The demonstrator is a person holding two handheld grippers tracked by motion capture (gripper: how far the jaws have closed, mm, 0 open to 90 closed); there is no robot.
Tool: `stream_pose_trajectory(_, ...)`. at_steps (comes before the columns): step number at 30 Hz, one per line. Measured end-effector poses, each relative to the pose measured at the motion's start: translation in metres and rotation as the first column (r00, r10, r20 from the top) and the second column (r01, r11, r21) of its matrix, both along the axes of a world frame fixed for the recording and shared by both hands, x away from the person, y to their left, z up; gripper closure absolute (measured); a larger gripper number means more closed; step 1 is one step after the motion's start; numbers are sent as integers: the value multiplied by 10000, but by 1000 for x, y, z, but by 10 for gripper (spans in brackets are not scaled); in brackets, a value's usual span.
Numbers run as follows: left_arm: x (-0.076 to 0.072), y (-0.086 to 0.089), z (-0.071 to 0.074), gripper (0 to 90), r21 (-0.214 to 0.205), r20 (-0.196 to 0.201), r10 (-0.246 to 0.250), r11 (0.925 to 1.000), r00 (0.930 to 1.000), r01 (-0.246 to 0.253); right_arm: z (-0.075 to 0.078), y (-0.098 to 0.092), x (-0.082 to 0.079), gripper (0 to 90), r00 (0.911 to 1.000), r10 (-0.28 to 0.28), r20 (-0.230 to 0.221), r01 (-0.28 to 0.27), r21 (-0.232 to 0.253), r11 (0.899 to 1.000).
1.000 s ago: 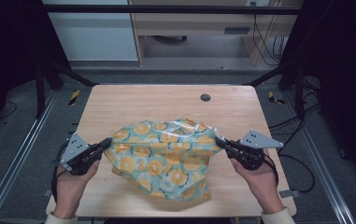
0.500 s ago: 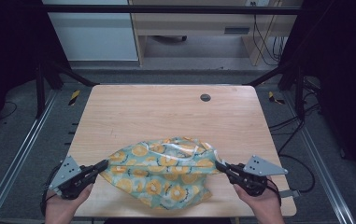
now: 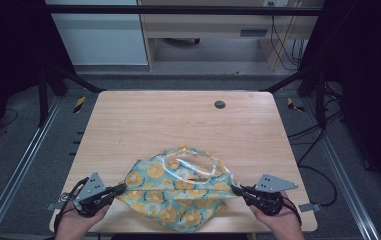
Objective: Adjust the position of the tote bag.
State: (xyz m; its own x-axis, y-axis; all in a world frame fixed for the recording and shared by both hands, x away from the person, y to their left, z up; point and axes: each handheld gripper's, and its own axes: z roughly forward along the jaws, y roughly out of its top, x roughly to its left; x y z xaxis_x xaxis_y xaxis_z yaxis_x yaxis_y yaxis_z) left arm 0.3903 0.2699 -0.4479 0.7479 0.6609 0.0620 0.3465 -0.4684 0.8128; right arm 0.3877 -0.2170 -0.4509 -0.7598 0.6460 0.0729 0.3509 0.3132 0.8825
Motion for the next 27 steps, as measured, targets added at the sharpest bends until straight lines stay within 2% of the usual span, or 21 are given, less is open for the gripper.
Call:
stream_pose_trajectory(2,4,-2,-5,900,286,-246,-50,9996,9997,57,-3,1,3,884,9998,7,-174,-10,-131,9999)
stream_pose_trajectory(6,11,-9,-11,900,1054,-372,-8,9944,9993,47,-8,6,9,883,9991,-48,-425,29,-446,9990)
stream_pose_trajectory(8,13,-10,-12,900,1109,-367,25,9938,9993,16,-9,7,10,883,9988,-82,-475,59,-496,9988)
stream_pose_trajectory(12,18,-17,-18,900,1558,-486,26,9878,9988,50,-13,8,14,882,9976,-158,-677,111,-705,9975)
stream_pose_trajectory(19,25,-24,-23,900,1921,-459,113,9814,9989,-23,-15,9,17,881,9964,-212,-820,142,-845,9963)
stream_pose_trajectory(20,27,-27,-24,900,2070,-437,85,9783,9990,8,-16,9,18,881,9959,-260,-864,183,-884,9959)
stream_pose_trajectory(27,39,-33,-28,900,2231,-439,173,9748,9989,-71,-19,10,24,879,9944,-380,-986,274,-1068,9939)
